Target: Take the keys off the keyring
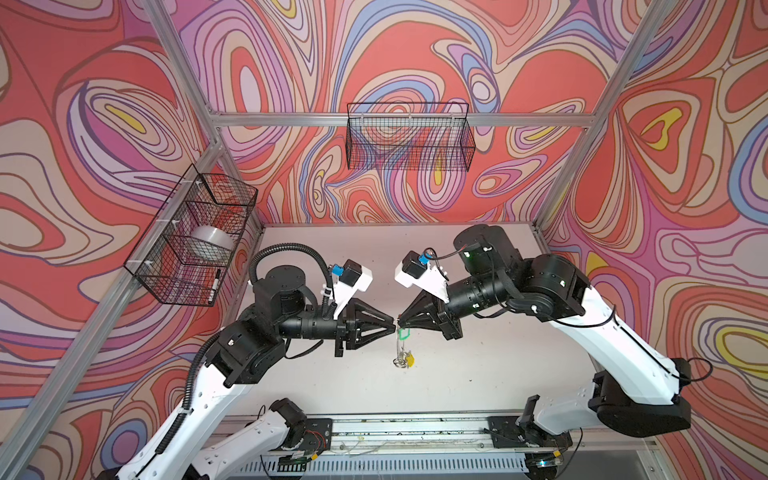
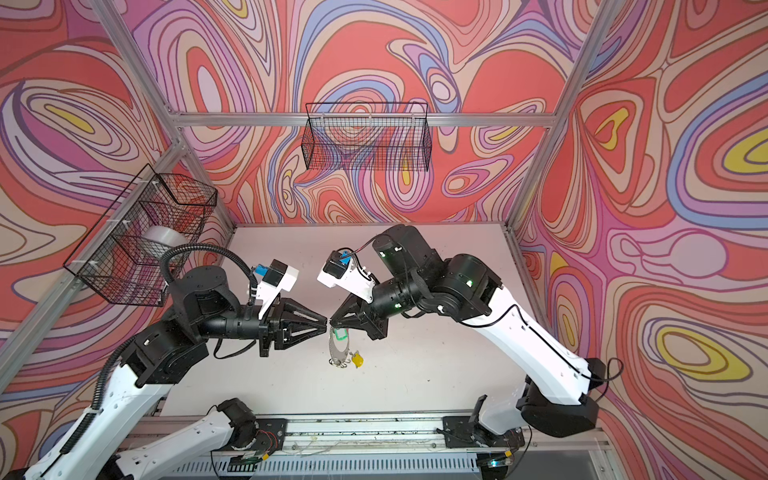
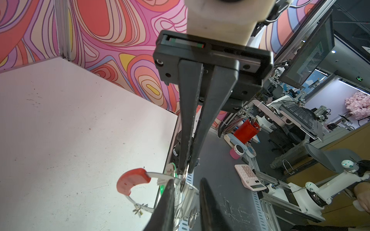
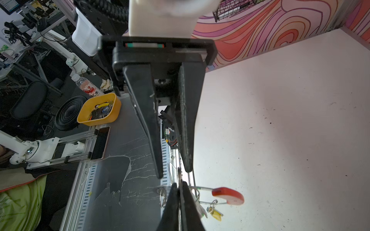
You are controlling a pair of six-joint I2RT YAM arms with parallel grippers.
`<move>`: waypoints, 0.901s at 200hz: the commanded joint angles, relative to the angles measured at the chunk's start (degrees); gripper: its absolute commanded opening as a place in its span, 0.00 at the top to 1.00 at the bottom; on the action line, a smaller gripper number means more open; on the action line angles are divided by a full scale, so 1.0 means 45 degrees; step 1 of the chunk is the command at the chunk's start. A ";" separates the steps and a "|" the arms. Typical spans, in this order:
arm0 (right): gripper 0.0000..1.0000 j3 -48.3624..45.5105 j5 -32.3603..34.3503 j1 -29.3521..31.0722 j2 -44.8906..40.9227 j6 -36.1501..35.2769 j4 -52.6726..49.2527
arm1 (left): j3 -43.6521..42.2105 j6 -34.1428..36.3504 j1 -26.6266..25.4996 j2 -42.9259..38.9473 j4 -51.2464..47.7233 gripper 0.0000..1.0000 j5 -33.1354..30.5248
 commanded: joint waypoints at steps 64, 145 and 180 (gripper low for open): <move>1.00 0.0435 -0.0336 0.0048 0.0303 -0.0041 0.0313 | 0.0170 0.0151 0.0006 0.0085 0.0157 0.87 0.0371; 0.88 -0.0399 -0.0276 0.0045 -0.0210 0.0610 0.1784 | -0.0480 -0.0110 0.0006 -0.0491 0.1367 1.00 -0.0271; 0.59 -0.2529 0.0926 0.0043 -0.1789 0.1192 0.4056 | -0.1182 -0.0375 -0.0006 -0.1314 0.2719 1.00 -0.0962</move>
